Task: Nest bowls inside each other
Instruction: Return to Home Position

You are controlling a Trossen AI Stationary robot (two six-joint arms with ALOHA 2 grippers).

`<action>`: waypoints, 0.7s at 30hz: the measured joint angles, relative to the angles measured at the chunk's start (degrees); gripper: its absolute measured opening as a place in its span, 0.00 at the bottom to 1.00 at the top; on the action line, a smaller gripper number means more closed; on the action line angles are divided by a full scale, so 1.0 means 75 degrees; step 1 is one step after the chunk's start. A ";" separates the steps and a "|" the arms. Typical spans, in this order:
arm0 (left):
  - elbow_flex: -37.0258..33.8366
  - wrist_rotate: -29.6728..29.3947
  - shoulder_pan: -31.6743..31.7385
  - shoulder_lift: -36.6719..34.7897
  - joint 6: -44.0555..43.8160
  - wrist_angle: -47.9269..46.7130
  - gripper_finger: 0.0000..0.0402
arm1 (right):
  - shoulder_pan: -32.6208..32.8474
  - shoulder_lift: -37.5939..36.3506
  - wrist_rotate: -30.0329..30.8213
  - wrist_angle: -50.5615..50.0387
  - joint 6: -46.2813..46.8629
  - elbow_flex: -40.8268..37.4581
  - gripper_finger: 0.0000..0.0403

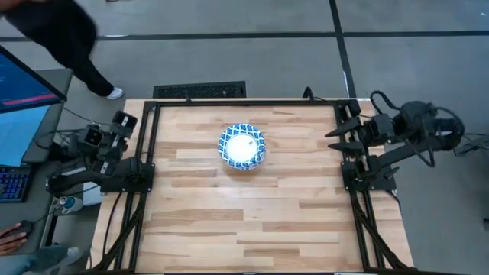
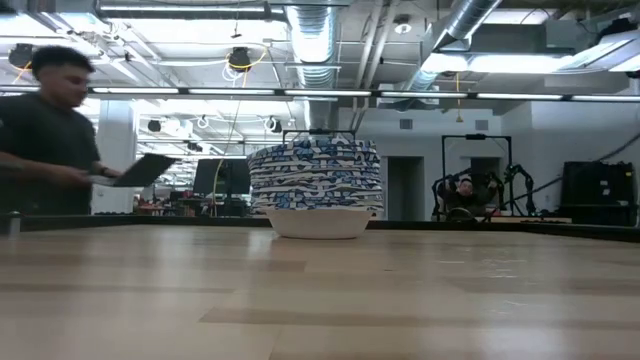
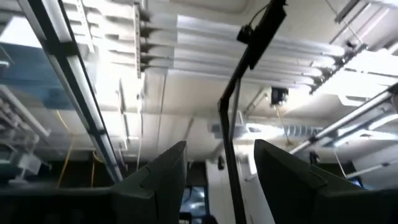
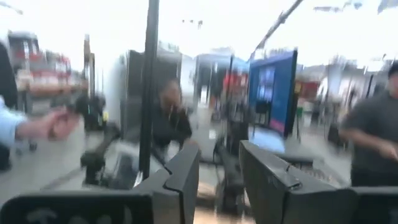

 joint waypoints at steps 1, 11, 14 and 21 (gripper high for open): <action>-0.0340 -0.0081 0.0000 -0.0151 -0.0035 0.0343 0.45 | 0.0004 -0.0333 -0.0004 0.0560 -0.0033 -0.0544 0.34; -0.2379 -0.0140 0.0006 -0.0562 0.0099 0.2747 0.45 | 0.0007 -0.2928 -0.0024 0.4381 -0.0486 -0.4787 0.34; -0.2470 -0.0210 0.0000 -0.0562 0.0210 0.2640 0.45 | 0.0007 -0.3579 -0.0025 0.4959 -0.1042 -0.5730 0.34; -0.2482 -0.0222 0.0000 -0.0565 0.0071 0.2263 0.45 | -0.0002 -0.5012 0.0017 0.7321 -0.1423 -0.8306 0.34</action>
